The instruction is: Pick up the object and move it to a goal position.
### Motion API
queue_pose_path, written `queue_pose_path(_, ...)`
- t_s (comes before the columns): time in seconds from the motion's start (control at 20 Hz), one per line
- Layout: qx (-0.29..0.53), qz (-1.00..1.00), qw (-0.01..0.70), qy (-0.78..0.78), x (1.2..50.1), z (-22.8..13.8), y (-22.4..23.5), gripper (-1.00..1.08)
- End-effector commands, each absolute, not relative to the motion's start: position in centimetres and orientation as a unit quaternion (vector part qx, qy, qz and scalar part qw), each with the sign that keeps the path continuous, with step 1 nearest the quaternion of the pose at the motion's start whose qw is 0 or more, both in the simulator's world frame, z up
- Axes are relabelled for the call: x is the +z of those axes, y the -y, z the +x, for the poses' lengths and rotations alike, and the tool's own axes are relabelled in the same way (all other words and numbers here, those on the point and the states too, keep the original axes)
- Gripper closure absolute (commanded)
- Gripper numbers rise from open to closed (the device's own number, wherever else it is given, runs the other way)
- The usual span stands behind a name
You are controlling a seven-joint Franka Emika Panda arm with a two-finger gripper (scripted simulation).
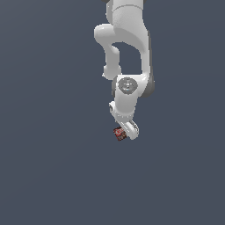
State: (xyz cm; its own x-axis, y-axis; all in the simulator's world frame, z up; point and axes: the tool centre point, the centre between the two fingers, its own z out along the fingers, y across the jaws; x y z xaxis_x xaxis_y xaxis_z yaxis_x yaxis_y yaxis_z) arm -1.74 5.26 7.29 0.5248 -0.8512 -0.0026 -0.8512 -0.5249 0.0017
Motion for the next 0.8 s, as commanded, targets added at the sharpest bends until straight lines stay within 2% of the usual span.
queue_pose_path(0.0, -0.001, 0.863, 0.000, 0.505, 7.03, -1.82, -5.48, -0.92)
queue_pose_path(0.75, 0.000, 0.847, 0.000, 0.531, 6.07, -2.00, -5.85, -0.92)
